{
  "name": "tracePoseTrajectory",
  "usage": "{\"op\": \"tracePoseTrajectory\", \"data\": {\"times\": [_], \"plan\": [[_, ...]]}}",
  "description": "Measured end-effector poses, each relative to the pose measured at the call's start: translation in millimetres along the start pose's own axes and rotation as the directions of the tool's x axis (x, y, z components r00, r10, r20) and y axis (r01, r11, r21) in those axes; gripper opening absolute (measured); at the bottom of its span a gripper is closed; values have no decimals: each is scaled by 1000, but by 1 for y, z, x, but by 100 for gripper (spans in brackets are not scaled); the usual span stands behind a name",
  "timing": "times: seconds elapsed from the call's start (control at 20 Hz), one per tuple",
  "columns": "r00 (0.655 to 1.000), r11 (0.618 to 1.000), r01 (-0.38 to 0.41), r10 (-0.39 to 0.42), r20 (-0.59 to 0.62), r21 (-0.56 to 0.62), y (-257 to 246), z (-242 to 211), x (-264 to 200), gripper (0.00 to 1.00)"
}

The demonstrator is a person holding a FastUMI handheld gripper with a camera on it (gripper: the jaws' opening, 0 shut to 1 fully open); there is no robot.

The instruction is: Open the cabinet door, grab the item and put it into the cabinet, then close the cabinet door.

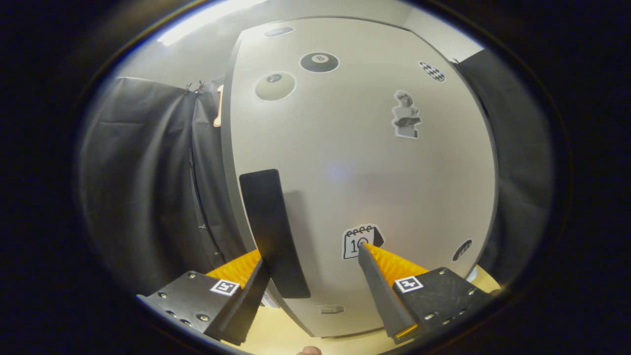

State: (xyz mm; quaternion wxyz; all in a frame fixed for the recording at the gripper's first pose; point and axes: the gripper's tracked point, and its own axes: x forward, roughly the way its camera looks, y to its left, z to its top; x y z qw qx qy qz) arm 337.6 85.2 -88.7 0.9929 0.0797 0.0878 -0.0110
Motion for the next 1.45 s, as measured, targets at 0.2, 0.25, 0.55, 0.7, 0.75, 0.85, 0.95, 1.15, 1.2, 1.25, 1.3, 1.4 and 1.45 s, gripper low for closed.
{"op": "tracePoseTrajectory", "data": {"times": [0.2,0.25,0.55,0.7,0.75,0.85,0.95,1.15,1.2,1.25,1.3,1.4,1.45], "plan": [[1000,1000,8,-8,0,1,0,0,3,98],[1000,1000,10,-10,0,1,0,0,4,98],[1000,1000,14,-14,-2,1,0,1,6,98],[1000,1000,16,-16,1,0,0,0,5,98],[1000,1000,16,-16,0,0,0,0,5,98],[1000,1000,9,-9,-2,2,2,0,3,99],[1000,1000,-9,9,5,-4,2,4,-3,98],[998,999,-39,39,54,-14,-3,29,-37,98],[997,999,-34,35,66,-20,-10,37,-46,98],[996,999,-32,34,80,-23,-16,46,-54,98],[995,999,-31,33,92,-23,-21,52,-63,98],[993,1000,-12,14,115,-25,-36,64,-76,98],[992,1000,0,4,127,-30,-43,70,-84,98]]}}
